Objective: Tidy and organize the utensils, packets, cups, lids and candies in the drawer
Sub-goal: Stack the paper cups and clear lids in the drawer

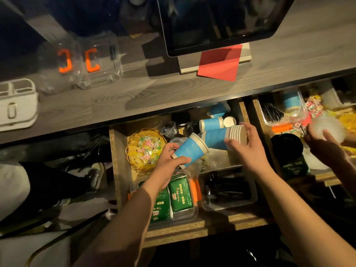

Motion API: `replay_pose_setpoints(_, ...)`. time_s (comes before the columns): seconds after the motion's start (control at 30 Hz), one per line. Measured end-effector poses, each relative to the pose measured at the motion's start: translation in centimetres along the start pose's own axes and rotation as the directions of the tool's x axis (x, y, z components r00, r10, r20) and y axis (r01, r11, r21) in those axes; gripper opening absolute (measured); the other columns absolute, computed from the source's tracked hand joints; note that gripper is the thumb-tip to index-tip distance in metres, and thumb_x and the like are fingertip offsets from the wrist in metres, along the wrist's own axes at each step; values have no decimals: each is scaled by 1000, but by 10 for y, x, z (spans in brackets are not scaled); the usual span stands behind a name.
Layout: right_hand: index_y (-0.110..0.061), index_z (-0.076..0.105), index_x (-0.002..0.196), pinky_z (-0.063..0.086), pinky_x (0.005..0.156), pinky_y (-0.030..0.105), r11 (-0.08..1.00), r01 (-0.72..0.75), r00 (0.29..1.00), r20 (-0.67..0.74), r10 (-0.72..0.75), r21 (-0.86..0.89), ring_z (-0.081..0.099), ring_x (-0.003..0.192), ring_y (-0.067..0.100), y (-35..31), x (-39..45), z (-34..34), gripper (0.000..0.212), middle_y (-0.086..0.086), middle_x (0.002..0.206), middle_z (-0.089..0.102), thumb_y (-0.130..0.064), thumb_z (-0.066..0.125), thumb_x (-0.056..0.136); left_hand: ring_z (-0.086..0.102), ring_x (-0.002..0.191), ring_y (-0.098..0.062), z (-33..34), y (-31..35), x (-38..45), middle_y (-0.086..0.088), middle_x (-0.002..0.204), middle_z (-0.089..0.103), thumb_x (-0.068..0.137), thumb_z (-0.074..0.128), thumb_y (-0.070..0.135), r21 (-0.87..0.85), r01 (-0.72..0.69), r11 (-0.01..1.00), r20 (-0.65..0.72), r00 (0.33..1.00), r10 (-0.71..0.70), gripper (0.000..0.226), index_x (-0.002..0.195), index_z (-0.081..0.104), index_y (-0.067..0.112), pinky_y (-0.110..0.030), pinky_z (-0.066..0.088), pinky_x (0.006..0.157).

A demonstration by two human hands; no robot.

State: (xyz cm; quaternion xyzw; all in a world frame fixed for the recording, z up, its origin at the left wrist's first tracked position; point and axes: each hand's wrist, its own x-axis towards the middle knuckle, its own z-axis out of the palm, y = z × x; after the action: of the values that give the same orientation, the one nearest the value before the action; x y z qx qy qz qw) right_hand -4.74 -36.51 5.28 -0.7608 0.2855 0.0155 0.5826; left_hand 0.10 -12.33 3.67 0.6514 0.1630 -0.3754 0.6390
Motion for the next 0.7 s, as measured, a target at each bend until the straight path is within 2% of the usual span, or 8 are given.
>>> replay_pose_setpoints(0.07, -27, 43, 141, 53, 97, 38, 991, -13, 1000, 20, 11, 132, 55, 116, 8, -12, -8, 2, 68, 1, 137, 50, -35, 75, 81, 65, 109, -37, -9, 6, -12, -12, 123, 61, 50, 84, 23, 6, -26, 1000, 50, 998, 26, 69, 113, 56, 24, -42, 56, 79)
replay_pose_setpoints(0.17, -33, 50, 139, 55, 91, 40, 942, -59, 998, 48, 46, 331, 59, 120, 16, -30, -17, 3, 73, 0, 133, 58, -49, 72, 72, 65, 109, -27, -21, 16, -27, -9, 125, 62, 48, 85, 22, 38, -91, 995, 88, 992, 87, 72, 116, 61, 28, -37, 59, 79)
replay_pose_setpoints(0.23, -33, 51, 140, 53, 91, 37, 923, -58, 996, 86, 28, 381, 59, 121, 18, -39, -20, 5, 75, -1, 133, 59, -50, 71, 70, 65, 111, -26, -28, 22, -33, -10, 129, 62, 49, 88, 20, 37, -119, 992, 109, 987, 115, 76, 119, 61, 28, -33, 58, 78)
replay_pose_setpoints(0.33, -33, 51, 141, 51, 92, 31, 943, -34, 990, 143, -14, 331, 57, 122, 15, -52, -24, 9, 79, -1, 136, 56, -53, 70, 67, 63, 118, -28, -37, 28, -41, -9, 133, 61, 53, 90, 12, 35, -162, 986, 144, 977, 155, 79, 125, 61, 28, -34, 57, 82)
replay_pose_setpoints(0.4, -34, 52, 140, 51, 95, 33, 950, -32, 984, 177, -24, 311, 57, 122, 15, -57, -27, 14, 79, -2, 134, 57, -55, 69, 66, 64, 117, -28, -40, 34, -46, -8, 134, 61, 54, 90, 11, 51, -185, 981, 170, 970, 174, 81, 126, 61, 30, -37, 57, 85)
replay_pose_setpoints(0.53, -32, 53, 139, 47, 103, 30, 963, -8, 966, 249, -61, 269, 55, 125, 13, -65, -36, 29, 78, 0, 137, 57, -57, 68, 66, 66, 113, -23, -38, 45, -56, -6, 129, 63, 61, 86, 9, 97, -204, 974, 194, 964, 182, 71, 125, 62, 30, -34, 57, 84)
replay_pose_setpoints(0.63, -30, 50, 140, 43, 109, 33, 966, 5, 955, 284, -81, 257, 54, 127, 9, -66, -45, 41, 76, -3, 137, 58, -60, 63, 72, 61, 116, -9, -31, 51, -60, 7, 124, 63, 70, 89, 17, 286, -265, 921, 227, 952, 204, 60, 119, 62, 36, -20, 52, 87)
replay_pose_setpoints(0.7, -27, 49, 143, 41, 112, 41, 970, -6, 952, 297, -69, 244, 53, 129, 9, -63, -49, 46, 77, -2, 138, 57, -62, 59, 75, 62, 106, -1, -25, 54, -61, 10, 119, 61, 77, 85, 15, 372, -282, 885, 243, 949, 201, 55, 122, 58, 33, -12, 51, 79)
